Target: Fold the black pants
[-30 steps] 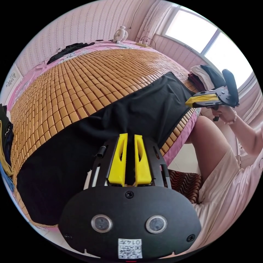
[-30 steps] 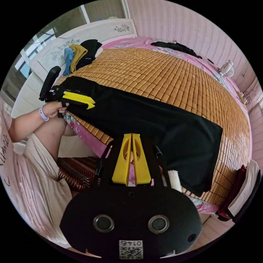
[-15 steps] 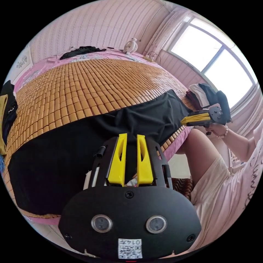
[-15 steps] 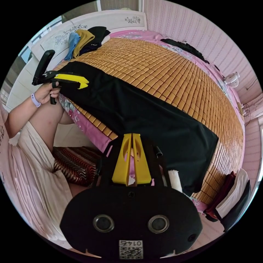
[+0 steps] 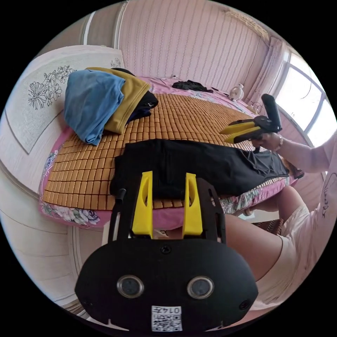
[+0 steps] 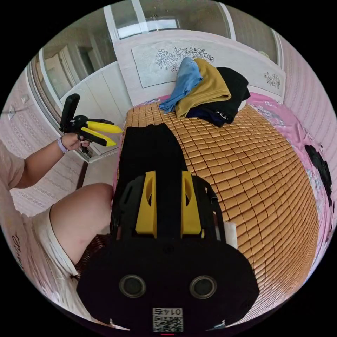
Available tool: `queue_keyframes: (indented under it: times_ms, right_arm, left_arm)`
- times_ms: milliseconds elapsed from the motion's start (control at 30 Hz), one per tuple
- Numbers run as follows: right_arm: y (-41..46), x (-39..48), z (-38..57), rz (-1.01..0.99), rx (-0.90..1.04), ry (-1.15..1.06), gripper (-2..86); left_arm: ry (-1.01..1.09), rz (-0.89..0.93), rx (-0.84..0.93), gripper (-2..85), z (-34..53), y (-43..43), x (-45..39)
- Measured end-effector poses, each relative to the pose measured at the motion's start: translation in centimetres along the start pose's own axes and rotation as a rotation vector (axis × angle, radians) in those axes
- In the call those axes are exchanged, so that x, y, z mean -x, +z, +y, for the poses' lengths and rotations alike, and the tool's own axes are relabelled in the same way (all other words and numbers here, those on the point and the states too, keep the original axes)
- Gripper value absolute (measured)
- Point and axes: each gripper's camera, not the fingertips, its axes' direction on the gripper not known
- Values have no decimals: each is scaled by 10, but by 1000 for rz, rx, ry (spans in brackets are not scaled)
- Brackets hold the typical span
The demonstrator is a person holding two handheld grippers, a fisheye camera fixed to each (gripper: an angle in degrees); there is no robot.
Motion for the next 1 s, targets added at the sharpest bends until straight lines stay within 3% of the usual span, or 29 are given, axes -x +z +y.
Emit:
queue_keyframes:
  times_ms: [167,267,467,533,667,733,800,833,900,1000]
  right_arm:
    - [119,-24,-110,-134,78,-7,145]
    - [171,-42,-137,-223,172,27,116]
    - [180,-59,-163,-492,178,-83,17]
    - [178,-55,-170,-535,179,-144,10]
    - [179,-39,-189,-884,173,-255,4]
    - [182,-28,-198,-969,184,-314,3]
    - [186,-21,-206,-961,186,-344,2]
    - [192,-21,-212,-904,199,-327,2]
    - [205,-20,-219,-772,231,-285,2]
    - [234,-9,-228,-641,289,-237,1]
  left_arm:
    - [44,27,4,160,-1,-4,56]
    - [77,62,-6,168,-9,-5,85]
    - [140,113,-27,179,-24,-3,126]
    - [159,114,-31,180,-30,-5,133]
    - [212,149,-110,171,-42,-17,146]
    - [276,236,-159,124,-45,-23,148]
    - [333,487,-144,24,-45,-31,155]
    - [306,530,-115,14,-46,-31,159]
    - [40,523,13,-4,-45,-29,181]
    - [-151,442,77,-8,-41,-22,195]
